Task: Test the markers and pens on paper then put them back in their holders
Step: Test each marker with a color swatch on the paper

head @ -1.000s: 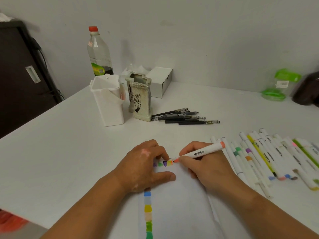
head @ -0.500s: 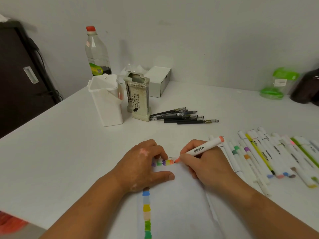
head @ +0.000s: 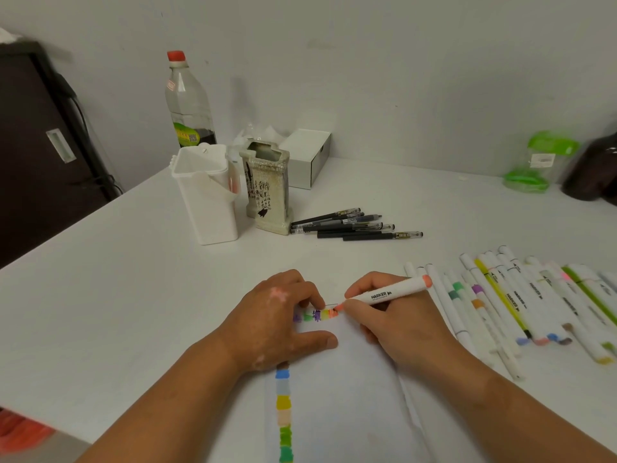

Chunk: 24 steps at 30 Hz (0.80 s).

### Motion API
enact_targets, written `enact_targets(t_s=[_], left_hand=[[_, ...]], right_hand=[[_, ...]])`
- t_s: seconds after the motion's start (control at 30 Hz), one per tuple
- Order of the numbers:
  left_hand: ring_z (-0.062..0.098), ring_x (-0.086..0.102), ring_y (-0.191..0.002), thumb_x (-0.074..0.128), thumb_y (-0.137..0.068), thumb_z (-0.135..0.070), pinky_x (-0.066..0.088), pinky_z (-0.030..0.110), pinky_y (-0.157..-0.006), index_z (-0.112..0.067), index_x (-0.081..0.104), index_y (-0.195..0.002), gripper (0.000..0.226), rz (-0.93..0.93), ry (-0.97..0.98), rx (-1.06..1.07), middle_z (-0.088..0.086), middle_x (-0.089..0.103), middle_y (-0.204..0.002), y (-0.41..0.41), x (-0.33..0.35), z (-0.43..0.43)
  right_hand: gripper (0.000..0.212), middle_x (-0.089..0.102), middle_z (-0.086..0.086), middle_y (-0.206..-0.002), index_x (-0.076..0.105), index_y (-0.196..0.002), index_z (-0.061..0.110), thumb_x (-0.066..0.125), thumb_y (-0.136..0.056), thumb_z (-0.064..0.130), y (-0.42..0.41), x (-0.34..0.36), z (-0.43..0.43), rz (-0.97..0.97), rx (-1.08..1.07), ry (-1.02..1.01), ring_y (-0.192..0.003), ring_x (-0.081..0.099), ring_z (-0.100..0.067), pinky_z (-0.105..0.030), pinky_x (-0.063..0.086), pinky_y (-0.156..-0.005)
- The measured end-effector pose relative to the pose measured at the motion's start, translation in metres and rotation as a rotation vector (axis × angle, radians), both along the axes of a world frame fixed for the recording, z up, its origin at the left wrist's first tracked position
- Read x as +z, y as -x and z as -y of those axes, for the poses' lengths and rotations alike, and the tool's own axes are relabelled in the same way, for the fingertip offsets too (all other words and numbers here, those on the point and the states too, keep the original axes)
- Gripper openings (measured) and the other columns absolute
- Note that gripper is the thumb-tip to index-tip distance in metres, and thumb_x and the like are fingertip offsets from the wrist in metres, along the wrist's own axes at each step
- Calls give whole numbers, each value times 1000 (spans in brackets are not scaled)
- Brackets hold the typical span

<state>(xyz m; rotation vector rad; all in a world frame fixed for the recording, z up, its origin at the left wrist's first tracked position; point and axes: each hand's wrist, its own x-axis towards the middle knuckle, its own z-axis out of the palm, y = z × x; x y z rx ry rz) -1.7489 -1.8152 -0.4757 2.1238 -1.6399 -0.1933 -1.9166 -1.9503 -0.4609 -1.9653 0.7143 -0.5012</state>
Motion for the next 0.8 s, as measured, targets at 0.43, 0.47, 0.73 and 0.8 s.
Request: enact_targets(t_s=[0.43, 0.47, 0.73, 0.8], left_hand=[[2, 52, -86, 66, -78, -69, 43, 14, -73, -44, 56, -117, 48, -57, -6, 16, -22, 50, -97, 2, 4, -2], [2, 52, -85, 69, -81, -60, 42, 12, -72, -45, 53, -120, 44, -98, 17, 30, -23, 51, -97, 1, 4, -3], [10, 63, -97, 49, -101, -4, 54, 18, -76, -39, 54, -116, 39, -531, 311, 108, -17, 65, -114, -7, 11, -7], [11, 69, -104, 61, -95, -5, 59, 24, -81, -41, 56, -116, 42, -697, 310, 82, -17, 66, -121, -5, 12, -6]], right_hand=[[14, 65, -2, -57, 73, -80, 27, 76, -87, 15, 2, 4, 0, 188, -43, -158, -47, 59, -11, -18, 47, -46], [15, 64, -3, -57, 71, -79, 24, 76, -87, 12, 3, 5, 1, 236, -71, -191, -47, 58, -12, -19, 47, -45], [12, 60, -7, -55, 72, -78, 19, 78, -86, 12, 7, 12, 11, 368, -125, -252, -46, 53, -16, -19, 43, -44], [13, 61, -6, -57, 74, -79, 19, 76, -87, 9, 7, 12, 11, 387, -108, -300, -49, 55, -16, -20, 45, -45]])
